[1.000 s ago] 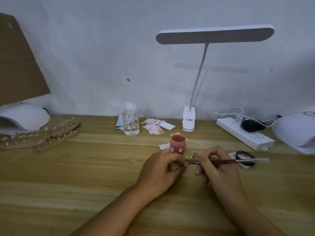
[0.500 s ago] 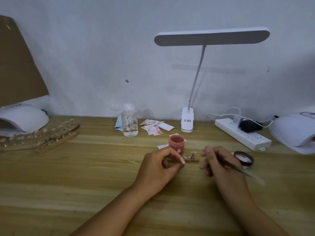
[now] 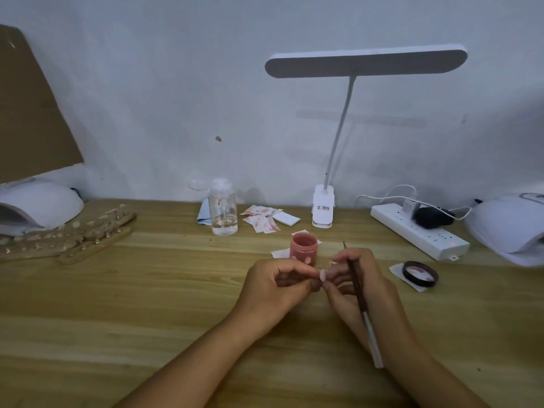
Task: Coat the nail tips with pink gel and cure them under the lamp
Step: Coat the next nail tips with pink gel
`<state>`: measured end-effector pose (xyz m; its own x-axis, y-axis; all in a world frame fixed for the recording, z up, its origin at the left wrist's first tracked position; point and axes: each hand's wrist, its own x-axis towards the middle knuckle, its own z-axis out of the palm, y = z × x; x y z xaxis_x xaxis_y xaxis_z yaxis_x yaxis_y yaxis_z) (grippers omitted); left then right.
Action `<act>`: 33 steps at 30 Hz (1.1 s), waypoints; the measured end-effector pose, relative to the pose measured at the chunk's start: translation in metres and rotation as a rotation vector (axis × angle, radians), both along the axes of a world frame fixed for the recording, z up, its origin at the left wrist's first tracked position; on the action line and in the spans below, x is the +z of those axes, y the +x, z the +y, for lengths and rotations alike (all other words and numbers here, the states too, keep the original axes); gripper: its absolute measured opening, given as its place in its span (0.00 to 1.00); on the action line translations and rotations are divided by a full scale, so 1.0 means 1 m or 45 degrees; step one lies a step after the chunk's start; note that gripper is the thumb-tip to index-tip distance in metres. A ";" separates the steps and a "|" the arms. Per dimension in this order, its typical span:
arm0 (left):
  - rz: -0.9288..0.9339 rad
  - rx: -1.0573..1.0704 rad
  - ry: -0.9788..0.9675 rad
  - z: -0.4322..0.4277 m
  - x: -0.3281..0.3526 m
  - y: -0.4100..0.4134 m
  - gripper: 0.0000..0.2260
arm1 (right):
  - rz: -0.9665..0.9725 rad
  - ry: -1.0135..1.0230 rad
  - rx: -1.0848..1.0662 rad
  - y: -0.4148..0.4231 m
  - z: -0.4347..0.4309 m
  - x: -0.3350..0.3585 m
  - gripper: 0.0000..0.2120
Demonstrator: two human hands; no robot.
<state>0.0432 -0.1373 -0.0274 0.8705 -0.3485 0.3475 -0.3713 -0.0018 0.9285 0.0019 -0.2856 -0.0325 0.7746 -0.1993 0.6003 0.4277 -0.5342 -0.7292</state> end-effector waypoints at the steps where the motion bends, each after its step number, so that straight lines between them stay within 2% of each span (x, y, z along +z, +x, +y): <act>1: 0.032 -0.010 -0.021 -0.001 0.000 -0.001 0.12 | -0.009 -0.017 -0.001 0.000 -0.001 -0.001 0.28; 4: 0.074 -0.010 -0.054 -0.003 0.000 -0.001 0.12 | -0.032 -0.085 0.004 -0.001 -0.001 -0.002 0.28; 7: 0.081 0.014 -0.075 -0.005 -0.002 0.000 0.10 | -0.066 -0.124 -0.030 -0.002 0.000 -0.002 0.24; 12: -0.081 0.079 0.031 -0.007 -0.005 -0.002 0.12 | -0.056 -0.147 0.068 -0.008 -0.005 0.004 0.18; 14: -0.204 0.258 0.111 -0.007 -0.006 0.000 0.13 | -0.072 -0.108 0.055 -0.006 -0.008 0.003 0.18; 16: -0.306 0.568 0.242 0.000 -0.004 0.007 0.13 | -0.078 -0.054 0.025 -0.001 -0.011 0.001 0.21; 18: -0.273 0.729 0.467 0.011 -0.004 0.016 0.16 | -0.072 -0.025 0.005 0.004 -0.016 -0.003 0.26; 20: -0.135 0.663 0.729 0.019 -0.006 0.022 0.21 | -0.066 -0.055 -0.017 0.008 -0.019 -0.007 0.29; 22: -0.080 0.587 0.872 0.019 -0.008 0.025 0.21 | -0.049 -0.125 -0.038 0.011 -0.021 -0.009 0.29; 28: -0.235 0.464 0.854 0.019 -0.013 0.025 0.05 | -0.065 -0.318 -0.100 0.010 -0.027 -0.005 0.24; 30: -0.265 0.394 0.801 0.019 -0.014 0.022 0.08 | -0.034 -0.338 -0.064 0.008 -0.028 -0.003 0.25; 33: -0.321 0.364 0.805 0.019 -0.014 0.022 0.12 | -0.075 -0.537 -0.041 0.005 -0.027 0.000 0.24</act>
